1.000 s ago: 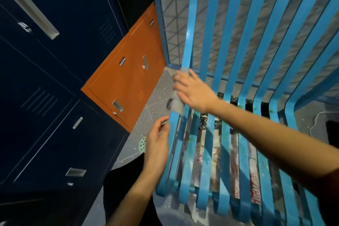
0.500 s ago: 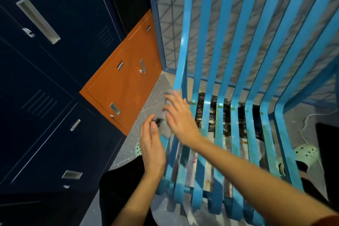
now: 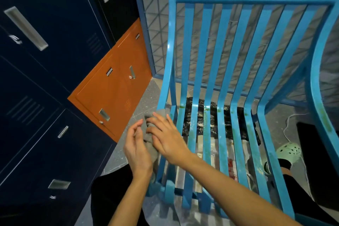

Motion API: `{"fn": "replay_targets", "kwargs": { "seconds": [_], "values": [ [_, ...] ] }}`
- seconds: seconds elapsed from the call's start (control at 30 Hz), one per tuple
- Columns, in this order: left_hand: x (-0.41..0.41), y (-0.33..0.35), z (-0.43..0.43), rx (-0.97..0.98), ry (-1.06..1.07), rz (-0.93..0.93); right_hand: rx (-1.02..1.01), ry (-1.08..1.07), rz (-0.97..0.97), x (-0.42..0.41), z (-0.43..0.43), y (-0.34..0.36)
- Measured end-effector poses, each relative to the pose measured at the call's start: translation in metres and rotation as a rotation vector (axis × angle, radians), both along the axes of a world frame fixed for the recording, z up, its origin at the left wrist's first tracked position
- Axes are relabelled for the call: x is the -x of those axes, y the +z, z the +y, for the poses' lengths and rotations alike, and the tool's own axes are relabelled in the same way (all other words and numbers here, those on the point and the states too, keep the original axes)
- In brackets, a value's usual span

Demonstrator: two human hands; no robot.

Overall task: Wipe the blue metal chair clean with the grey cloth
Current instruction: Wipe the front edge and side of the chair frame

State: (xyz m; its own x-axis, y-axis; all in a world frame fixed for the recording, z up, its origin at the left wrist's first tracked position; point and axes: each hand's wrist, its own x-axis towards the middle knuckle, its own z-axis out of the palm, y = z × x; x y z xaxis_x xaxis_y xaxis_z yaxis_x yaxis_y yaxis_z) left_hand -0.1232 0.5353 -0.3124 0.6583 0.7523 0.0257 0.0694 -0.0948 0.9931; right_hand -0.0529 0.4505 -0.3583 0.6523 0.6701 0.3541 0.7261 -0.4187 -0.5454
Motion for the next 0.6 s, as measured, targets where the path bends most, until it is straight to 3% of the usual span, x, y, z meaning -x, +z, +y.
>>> {"fn": "replay_targets", "kwargs": {
  "seconds": [0.2, 0.33, 0.47, 0.6],
  "values": [
    [-0.032, -0.002, 0.01, -0.1, -0.345, 0.295, 0.094, 0.008, -0.124, -0.098, 0.002, 0.005],
    [-0.092, -0.008, 0.012, -0.228, -0.56, 0.512, 0.338, -0.018, -0.377, -0.183, 0.007, 0.019],
    [-0.169, 0.007, 0.015, -0.278, -0.605, 0.537, 0.521, -0.071, -0.609, -0.266, 0.013, 0.069],
    [-0.246, 0.051, 0.021, -0.396, -0.61, 0.444, 0.653, -0.159, -0.865, -0.322, 0.016, 0.133]
  ]
}}
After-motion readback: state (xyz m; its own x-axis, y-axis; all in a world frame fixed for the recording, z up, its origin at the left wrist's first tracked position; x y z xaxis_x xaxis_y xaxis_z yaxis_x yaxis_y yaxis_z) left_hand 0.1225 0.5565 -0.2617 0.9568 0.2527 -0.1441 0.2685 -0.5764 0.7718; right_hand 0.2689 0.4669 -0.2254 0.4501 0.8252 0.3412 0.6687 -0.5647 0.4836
